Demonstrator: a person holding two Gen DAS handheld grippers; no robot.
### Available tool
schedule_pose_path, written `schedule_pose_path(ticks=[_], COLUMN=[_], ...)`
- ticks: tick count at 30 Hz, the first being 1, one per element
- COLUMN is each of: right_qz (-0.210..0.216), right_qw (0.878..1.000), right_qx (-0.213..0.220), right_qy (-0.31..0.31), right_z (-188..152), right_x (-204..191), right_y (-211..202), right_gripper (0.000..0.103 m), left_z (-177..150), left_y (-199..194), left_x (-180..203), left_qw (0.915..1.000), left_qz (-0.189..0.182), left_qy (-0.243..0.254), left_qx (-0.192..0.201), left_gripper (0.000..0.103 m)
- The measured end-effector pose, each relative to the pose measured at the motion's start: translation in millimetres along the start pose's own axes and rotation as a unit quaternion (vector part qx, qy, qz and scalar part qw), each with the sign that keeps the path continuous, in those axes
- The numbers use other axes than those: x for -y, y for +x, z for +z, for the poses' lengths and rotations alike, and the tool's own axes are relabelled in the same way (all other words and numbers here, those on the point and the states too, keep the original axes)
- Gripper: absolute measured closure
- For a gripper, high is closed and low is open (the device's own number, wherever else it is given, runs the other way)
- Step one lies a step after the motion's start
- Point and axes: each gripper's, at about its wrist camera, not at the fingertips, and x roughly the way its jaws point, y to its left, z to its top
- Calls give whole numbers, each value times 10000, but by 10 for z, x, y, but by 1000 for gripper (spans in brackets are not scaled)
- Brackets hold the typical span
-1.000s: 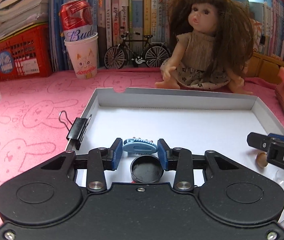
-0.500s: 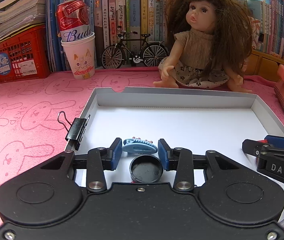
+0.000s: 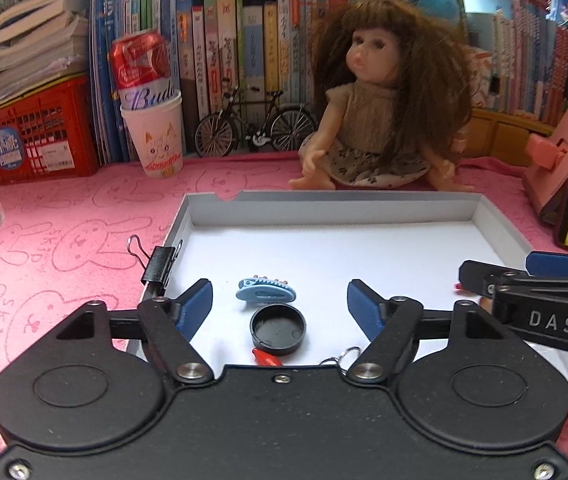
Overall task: Organize rigid objects
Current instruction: 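Open the left gripper releasing the blue clip while the right gripper releases the red crayon, then move both open grippers back down to the objects on the cloth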
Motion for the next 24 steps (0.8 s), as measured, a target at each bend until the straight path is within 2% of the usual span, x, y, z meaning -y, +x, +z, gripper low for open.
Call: schedule_pose_path(ticks=[6, 11, 24], right_qz=[-33, -50, 250], right_qw=[9996, 9993, 9981], right_qx=[191, 271, 557], right_qy=[-224, -247, -130], right_z=[-27, -114, -529], right_x=[-61, -55, 73], right_y=[-252, -468, -1025], right_gripper=[16, 16, 13], left_z=[-53, -150, -601], left_y=[-266, -499, -1155], left_x=[2, 3, -72], left_qw=[9999, 9998, 9977], left_qz=[-130, -89, -564], left_qy=[-20, -22, -229], left_qx=[92, 159, 307], left_gripper=[27, 26, 26])
